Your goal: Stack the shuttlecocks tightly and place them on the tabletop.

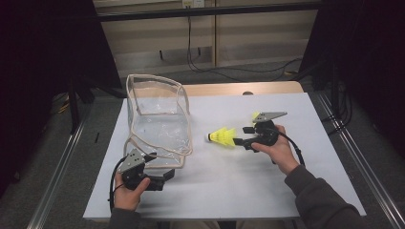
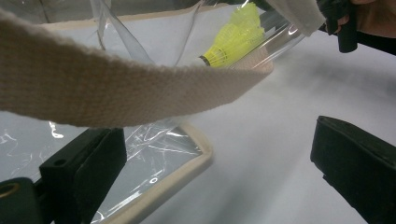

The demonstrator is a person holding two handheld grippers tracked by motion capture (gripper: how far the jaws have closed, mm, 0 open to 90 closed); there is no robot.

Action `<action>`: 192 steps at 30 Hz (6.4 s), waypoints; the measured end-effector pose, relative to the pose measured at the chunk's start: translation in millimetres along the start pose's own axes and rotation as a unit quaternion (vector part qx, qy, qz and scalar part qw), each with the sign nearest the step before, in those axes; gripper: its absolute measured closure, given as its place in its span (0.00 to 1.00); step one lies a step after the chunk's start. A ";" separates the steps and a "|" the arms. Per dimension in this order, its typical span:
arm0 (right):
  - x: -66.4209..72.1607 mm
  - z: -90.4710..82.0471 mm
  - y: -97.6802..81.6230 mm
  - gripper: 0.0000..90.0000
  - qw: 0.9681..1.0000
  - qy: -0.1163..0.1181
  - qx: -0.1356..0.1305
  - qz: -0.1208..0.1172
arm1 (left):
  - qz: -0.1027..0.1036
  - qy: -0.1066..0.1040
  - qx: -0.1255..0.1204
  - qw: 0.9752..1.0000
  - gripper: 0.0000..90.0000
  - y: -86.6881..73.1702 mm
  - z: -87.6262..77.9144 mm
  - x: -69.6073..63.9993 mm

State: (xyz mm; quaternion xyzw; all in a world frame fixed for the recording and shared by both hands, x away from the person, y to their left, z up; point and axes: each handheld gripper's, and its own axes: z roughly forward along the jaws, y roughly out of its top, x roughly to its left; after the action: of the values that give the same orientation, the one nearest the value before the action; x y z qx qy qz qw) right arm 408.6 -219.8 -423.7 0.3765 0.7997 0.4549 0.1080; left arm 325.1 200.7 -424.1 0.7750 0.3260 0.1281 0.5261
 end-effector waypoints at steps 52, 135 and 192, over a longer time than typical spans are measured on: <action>-52.0 -22.0 20.4 0.12 0.995 -0.088 -0.028 0.037 | -0.001 0.000 0.000 1.000 0.04 -1.0 -1.6 0.3; -88.8 9.0 24.0 0.32 0.989 -0.141 0.044 0.017 | -0.004 -0.001 0.000 1.000 0.04 -1.6 -2.4 2.4; -72.4 -19.5 13.5 0.87 0.996 -0.062 0.065 0.003 | -0.004 0.006 -0.001 1.000 0.04 -0.3 -3.6 1.0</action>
State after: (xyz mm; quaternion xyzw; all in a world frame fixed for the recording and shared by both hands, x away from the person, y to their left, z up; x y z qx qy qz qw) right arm 455.5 -279.0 -414.1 0.4130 0.8180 0.3782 0.1312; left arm 323.7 203.9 -423.1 0.7722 0.3320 0.1308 0.5256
